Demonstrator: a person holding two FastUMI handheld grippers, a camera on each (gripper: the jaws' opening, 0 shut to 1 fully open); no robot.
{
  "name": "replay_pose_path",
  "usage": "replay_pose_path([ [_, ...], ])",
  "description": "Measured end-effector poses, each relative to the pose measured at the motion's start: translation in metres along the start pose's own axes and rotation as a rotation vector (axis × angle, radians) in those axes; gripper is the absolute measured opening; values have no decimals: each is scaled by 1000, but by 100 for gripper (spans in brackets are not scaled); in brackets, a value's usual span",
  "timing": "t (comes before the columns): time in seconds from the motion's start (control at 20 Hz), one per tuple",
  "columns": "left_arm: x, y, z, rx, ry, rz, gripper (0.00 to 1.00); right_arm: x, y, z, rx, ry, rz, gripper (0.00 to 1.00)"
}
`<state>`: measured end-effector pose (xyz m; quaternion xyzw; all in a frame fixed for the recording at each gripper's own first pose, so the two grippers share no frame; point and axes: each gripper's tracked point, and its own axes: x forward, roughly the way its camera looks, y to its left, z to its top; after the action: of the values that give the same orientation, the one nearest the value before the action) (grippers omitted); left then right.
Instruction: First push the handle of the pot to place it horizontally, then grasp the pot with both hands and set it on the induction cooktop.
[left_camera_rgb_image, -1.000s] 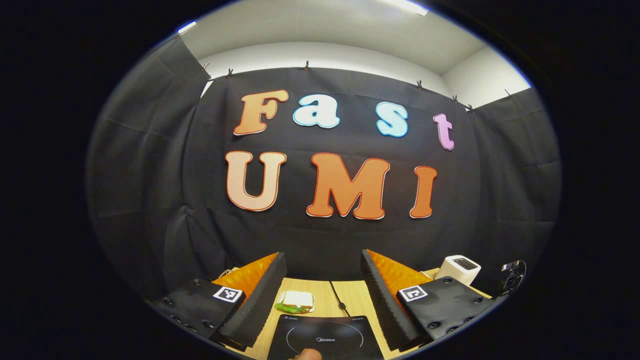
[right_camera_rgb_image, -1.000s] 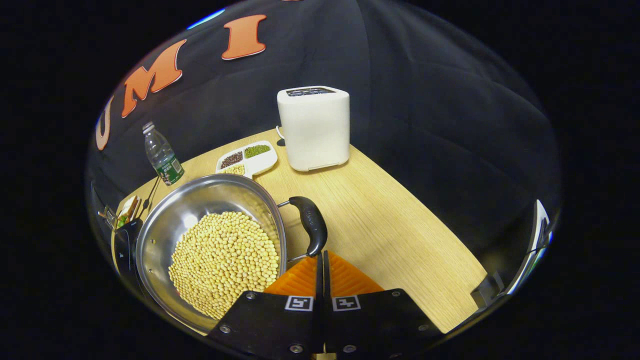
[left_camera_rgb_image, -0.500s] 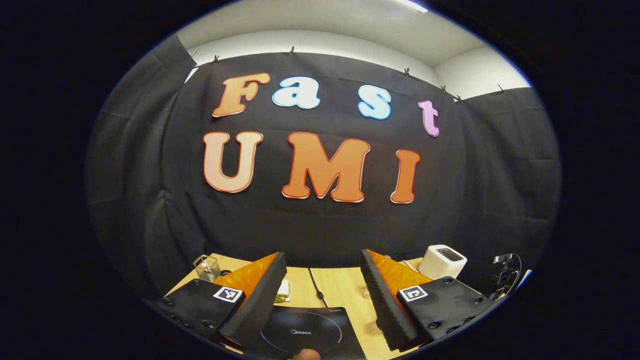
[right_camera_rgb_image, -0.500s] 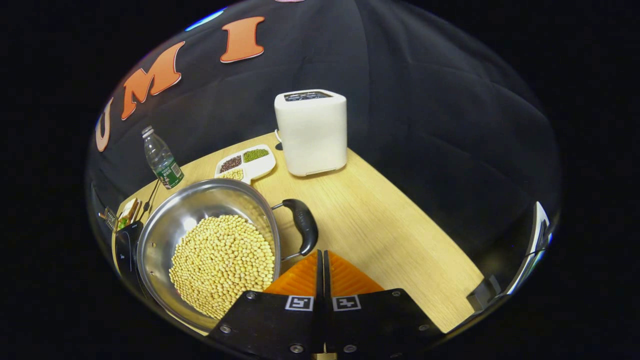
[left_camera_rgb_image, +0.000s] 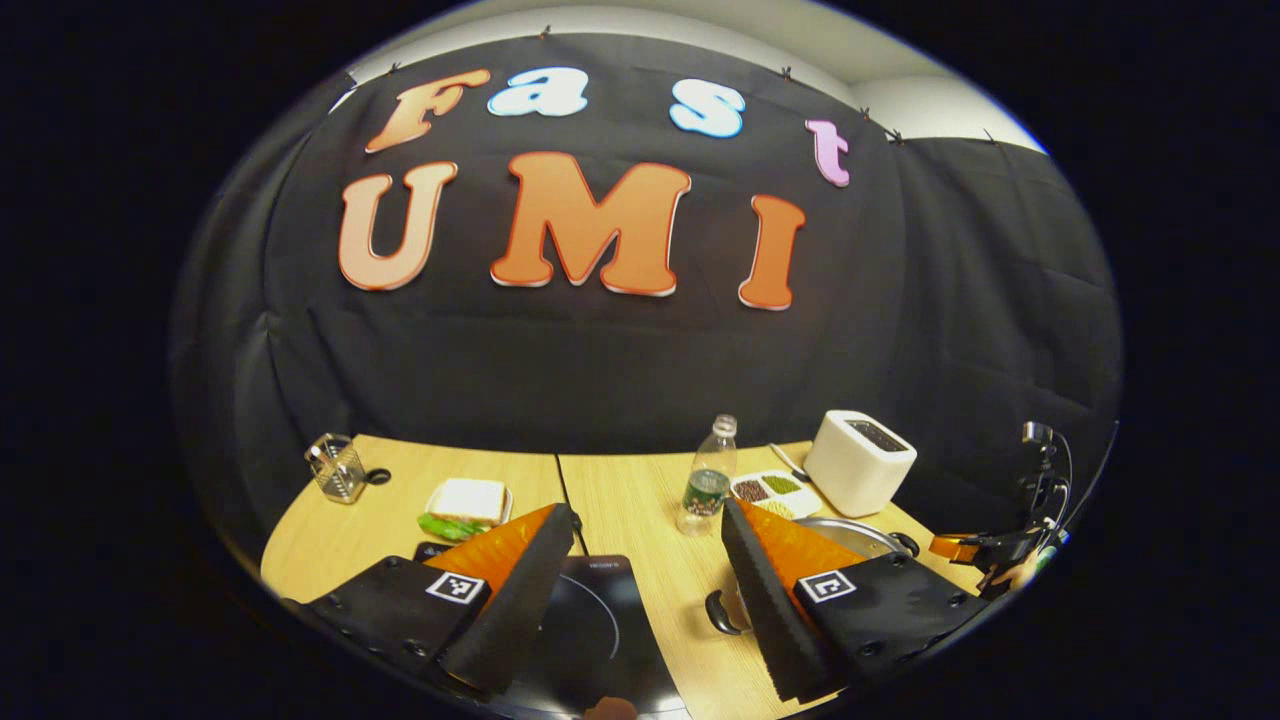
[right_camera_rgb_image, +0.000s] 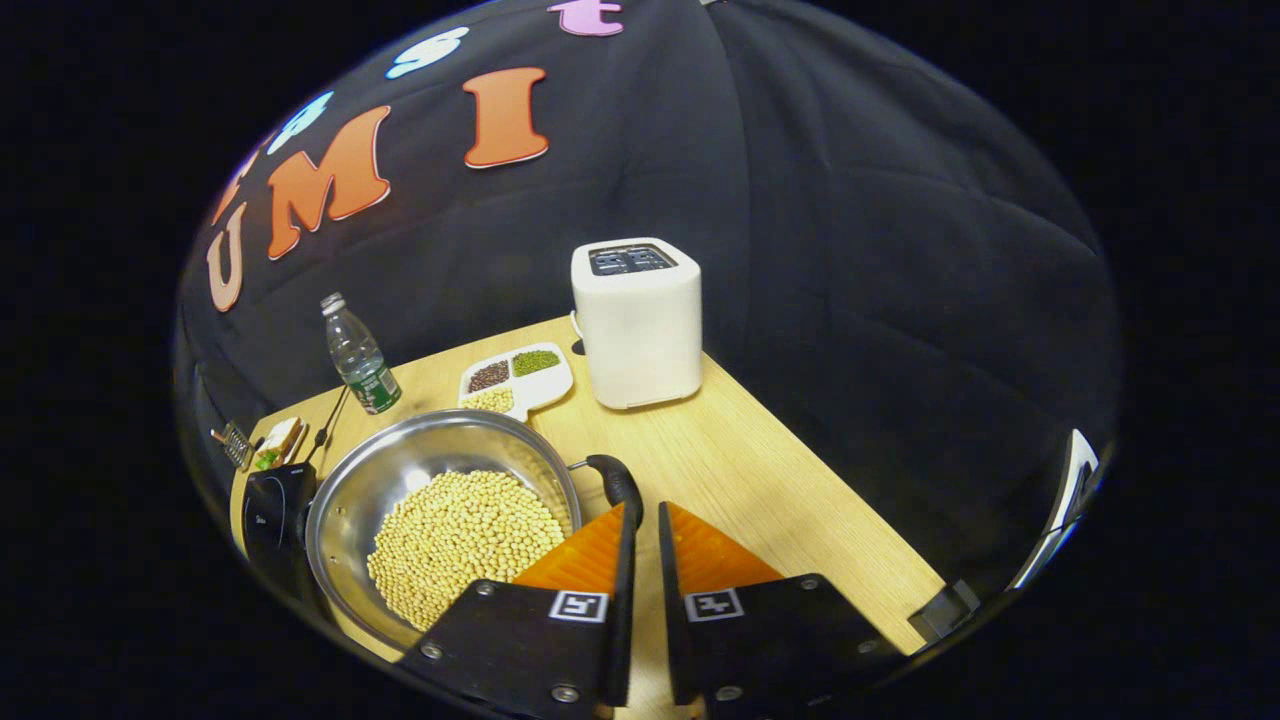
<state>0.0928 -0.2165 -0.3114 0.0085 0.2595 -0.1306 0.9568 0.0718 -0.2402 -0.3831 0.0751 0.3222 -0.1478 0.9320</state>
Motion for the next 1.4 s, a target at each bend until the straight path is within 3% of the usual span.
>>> replay_pose_path([
  [0.05,8,-9,-17,-1,39,-16,99,1,6,-1,-5,4,22,34],
  [0.15,24,-24,-48,4,103,-38,99,8,10,-1,-24,8,33,59],
  [0.35,50,-52,-107,6,239,-81,98,24,14,3,-56,5,39,92],
  [0.4,57,-56,-119,4,265,-87,99,29,16,3,-59,5,42,94],
  [0.75,98,-73,-174,44,347,-86,99,63,18,-11,-83,77,36,94],
  [1.1,120,-77,-203,-30,396,-65,98,78,22,-21,-70,131,50,94],
  [1.3,125,-82,-202,-15,385,-68,89,80,27,-27,-36,161,76,92],
  [1.4,126,-80,-199,-2,384,-62,76,80,27,-28,-41,163,71,81],
])
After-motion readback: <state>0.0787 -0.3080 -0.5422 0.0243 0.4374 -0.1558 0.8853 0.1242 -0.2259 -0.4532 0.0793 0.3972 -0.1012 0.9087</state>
